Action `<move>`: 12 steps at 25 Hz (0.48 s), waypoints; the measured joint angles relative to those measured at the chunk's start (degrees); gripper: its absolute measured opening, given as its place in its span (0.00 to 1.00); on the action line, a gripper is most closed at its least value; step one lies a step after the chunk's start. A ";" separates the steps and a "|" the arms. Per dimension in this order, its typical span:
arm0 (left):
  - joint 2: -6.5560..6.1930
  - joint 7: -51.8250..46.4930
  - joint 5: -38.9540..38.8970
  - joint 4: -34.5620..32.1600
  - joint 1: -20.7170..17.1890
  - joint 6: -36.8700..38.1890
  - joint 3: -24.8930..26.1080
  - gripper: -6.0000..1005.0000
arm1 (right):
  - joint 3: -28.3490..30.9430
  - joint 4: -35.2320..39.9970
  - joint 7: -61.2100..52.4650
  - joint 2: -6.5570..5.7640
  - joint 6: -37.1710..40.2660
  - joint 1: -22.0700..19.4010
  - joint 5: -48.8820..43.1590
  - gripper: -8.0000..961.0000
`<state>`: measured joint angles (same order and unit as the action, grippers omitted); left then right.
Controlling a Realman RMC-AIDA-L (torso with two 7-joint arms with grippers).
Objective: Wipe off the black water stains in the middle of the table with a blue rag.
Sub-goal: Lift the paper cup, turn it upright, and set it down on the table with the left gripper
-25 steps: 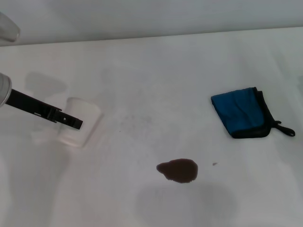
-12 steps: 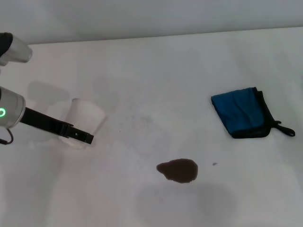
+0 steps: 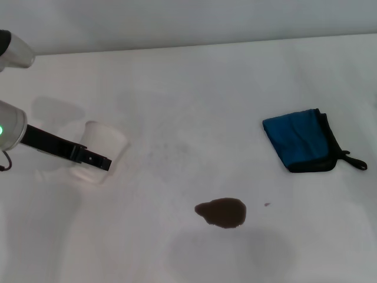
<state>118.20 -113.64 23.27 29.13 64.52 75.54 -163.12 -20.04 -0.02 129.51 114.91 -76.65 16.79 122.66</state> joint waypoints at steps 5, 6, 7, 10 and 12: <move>0.01 0.90 0.02 -0.21 0.10 -0.07 -0.06 0.87 | -0.06 -0.29 0.64 0.06 0.51 0.14 -0.22 0.89; 0.01 1.21 -0.01 -0.30 0.14 -0.25 -0.07 0.87 | -0.11 -0.34 0.66 0.06 0.52 0.18 -0.29 0.89; 0.01 1.31 -0.05 -0.32 0.15 -0.38 -0.08 0.85 | -0.20 -0.36 0.68 0.06 0.52 0.22 -0.33 0.89; 0.02 1.87 -0.11 -0.39 0.16 -0.80 -0.09 0.78 | -0.38 -0.41 0.73 0.05 0.54 0.36 -0.38 0.89; 0.05 2.47 -0.13 -0.44 0.36 -0.88 -0.10 0.76 | -0.43 -0.42 0.74 0.05 0.57 0.41 -0.39 0.89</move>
<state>118.25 -111.17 23.13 28.70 64.88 74.66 -163.22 -20.47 -0.44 130.25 114.96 -76.08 17.20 122.27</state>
